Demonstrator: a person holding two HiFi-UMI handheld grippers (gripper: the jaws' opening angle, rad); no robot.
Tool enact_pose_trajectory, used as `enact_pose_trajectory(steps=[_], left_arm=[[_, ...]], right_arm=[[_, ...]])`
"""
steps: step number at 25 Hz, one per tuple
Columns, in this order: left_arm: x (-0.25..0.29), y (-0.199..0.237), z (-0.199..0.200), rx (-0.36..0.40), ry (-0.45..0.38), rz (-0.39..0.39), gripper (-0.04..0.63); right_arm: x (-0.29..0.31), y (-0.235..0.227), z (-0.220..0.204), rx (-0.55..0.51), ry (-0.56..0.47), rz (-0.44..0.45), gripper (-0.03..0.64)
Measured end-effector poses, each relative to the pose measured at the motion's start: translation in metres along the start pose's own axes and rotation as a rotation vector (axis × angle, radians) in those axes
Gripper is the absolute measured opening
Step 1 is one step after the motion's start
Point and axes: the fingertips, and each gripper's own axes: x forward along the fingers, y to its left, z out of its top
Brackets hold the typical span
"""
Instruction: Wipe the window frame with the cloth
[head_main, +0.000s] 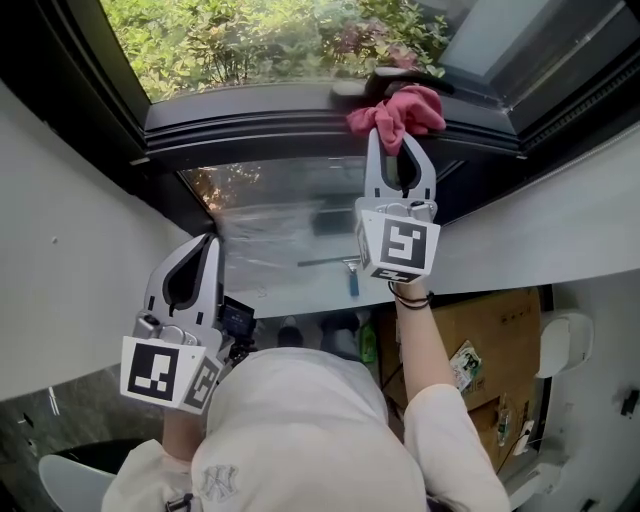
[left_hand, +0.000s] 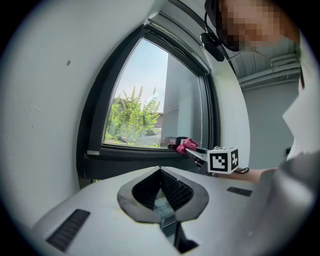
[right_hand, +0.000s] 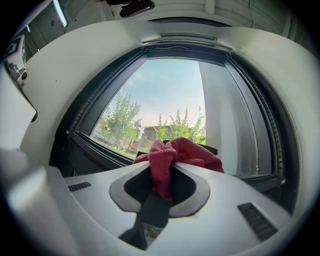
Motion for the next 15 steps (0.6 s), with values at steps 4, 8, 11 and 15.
enact_pose_trajectory(steps=[4, 8, 11, 15], left_arm=[[-0.0031, 0.0018, 0.0007, 0.004, -0.002, 0.01, 0.008], [-0.0046, 0.0012, 0.0026, 0.008, -0.009, 0.011, 0.008], [-0.0047, -0.0017, 0.003, 0.009, -0.01, 0.004, 0.008], [-0.005, -0.0066, 0.0057, 0.019, -0.018, -0.008, 0.008]], right_arm=[[-0.0008, -0.0015, 0.0004, 0.044, -0.018, 0.021, 0.077], [-0.0017, -0.0035, 0.0001, 0.131, -0.023, 0.038, 0.077], [-0.0005, -0.004, 0.0004, 0.097, 0.008, 0.049, 0.077], [-0.0013, -0.0069, 0.0053, 0.039, 0.034, 0.059, 0.078]])
